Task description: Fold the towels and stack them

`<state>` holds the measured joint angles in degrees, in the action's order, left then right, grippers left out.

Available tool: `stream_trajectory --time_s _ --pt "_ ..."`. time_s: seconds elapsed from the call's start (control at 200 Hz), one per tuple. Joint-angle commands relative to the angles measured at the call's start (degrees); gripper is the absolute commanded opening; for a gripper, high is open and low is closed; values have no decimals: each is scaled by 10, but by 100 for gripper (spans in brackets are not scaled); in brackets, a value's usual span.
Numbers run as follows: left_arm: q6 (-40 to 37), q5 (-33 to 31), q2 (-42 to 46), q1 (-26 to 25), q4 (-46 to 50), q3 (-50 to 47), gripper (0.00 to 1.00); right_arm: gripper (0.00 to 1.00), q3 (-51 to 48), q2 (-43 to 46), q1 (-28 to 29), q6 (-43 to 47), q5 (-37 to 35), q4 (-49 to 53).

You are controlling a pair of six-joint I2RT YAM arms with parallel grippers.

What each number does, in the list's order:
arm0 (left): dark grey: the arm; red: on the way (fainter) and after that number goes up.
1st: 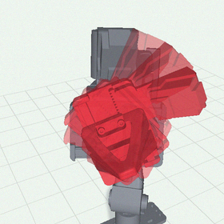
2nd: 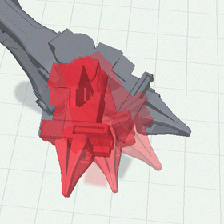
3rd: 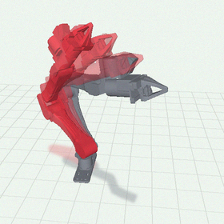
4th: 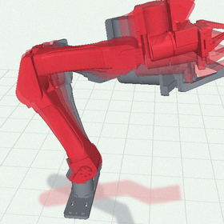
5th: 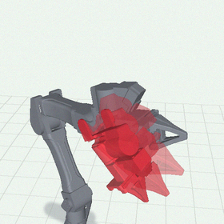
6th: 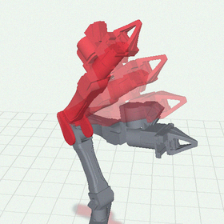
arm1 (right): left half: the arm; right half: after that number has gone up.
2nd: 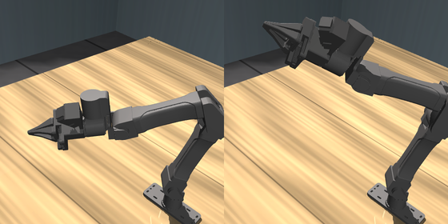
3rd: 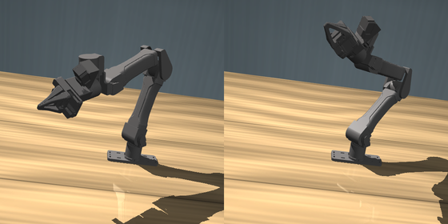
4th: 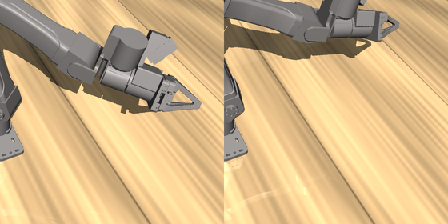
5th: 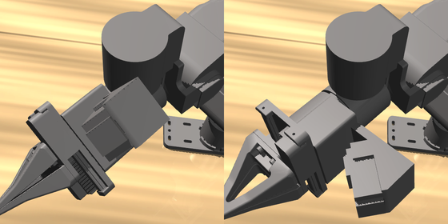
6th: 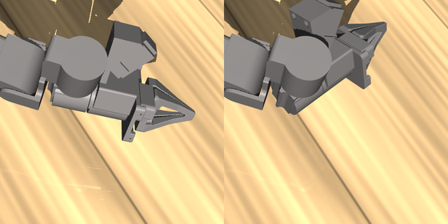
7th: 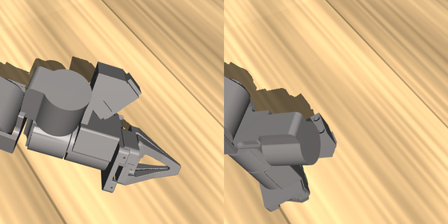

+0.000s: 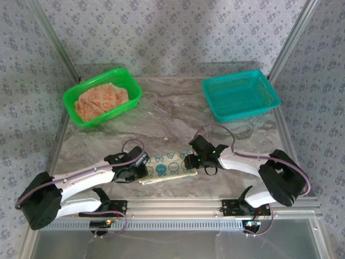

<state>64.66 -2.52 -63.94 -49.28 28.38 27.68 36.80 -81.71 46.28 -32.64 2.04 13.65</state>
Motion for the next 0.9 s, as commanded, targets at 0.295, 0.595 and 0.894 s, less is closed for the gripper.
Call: stream_trajectory --time_s 0.295,0.595,0.894 --pt "17 14 -3 -23 -15 -12 27 55 4 -63 34 -24 -15 -25" --pt "20 18 -10 -28 -25 -15 26 25 9 -83 55 -30 -28 -26" --pt "-2 -11 5 -23 25 24 27 0 43 -19 37 -10 -66 71"
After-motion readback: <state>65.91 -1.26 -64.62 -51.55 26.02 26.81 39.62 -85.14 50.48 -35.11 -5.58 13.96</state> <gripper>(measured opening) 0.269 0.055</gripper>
